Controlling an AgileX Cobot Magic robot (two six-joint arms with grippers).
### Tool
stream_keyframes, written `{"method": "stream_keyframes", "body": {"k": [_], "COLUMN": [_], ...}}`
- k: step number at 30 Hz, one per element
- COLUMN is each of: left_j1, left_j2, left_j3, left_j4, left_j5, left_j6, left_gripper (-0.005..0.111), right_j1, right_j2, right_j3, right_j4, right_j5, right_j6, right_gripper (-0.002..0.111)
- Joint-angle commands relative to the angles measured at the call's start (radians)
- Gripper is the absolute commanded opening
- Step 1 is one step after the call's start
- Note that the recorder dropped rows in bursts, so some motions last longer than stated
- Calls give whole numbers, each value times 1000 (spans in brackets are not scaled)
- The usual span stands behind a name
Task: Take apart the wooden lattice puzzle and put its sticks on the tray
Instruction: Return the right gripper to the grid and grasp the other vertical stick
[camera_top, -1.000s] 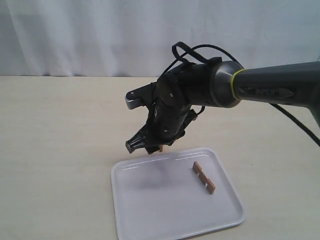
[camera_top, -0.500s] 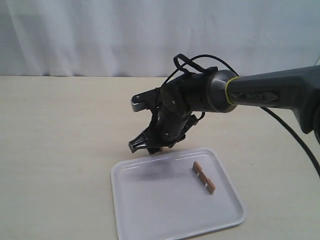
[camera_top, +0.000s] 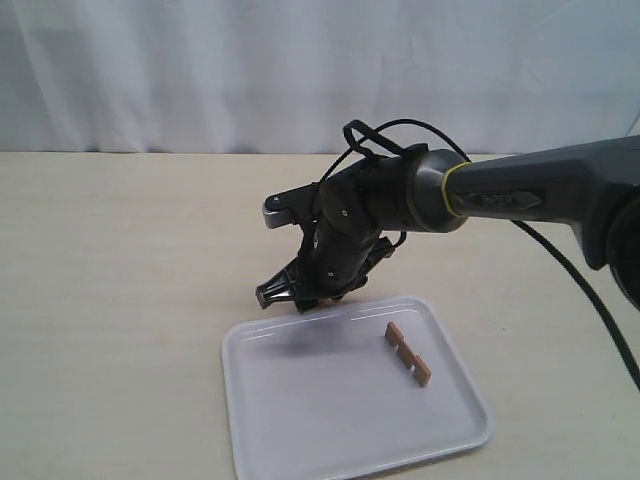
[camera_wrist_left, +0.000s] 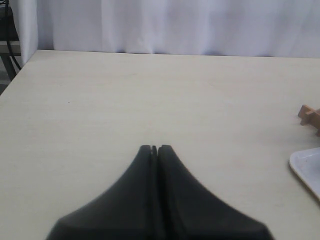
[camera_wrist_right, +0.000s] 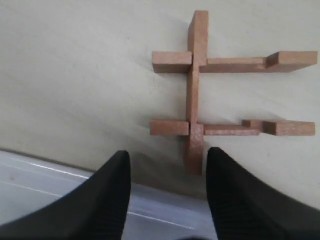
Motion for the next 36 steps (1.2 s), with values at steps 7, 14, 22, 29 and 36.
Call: {"method": "stream_keyframes", "body": {"k": [7, 14, 22, 29, 36], "left_j1": [1, 1, 1, 1, 1], "left_j2": [-1, -1, -1, -1, -1], "left_j3": [2, 2, 2, 2, 2], "left_j4": [6, 6, 6, 6, 6], "left_j5": [-7, -7, -7, -7, -7], "left_j6": [1, 1, 1, 1, 1], "left_gripper": [0, 0, 0, 0, 0], "right_j1": [-11, -11, -11, -11, -8], "right_j2": [8, 8, 8, -10, -58], "right_j3": [-1, -1, -1, -1, -1], "right_j4": [-3, -5, -3, -1, -1], "right_j5": [-20, -27, -33, -27, -8], "right_j6": [3, 3, 3, 3, 3], "right_gripper": [38, 14, 5, 5, 5]}}
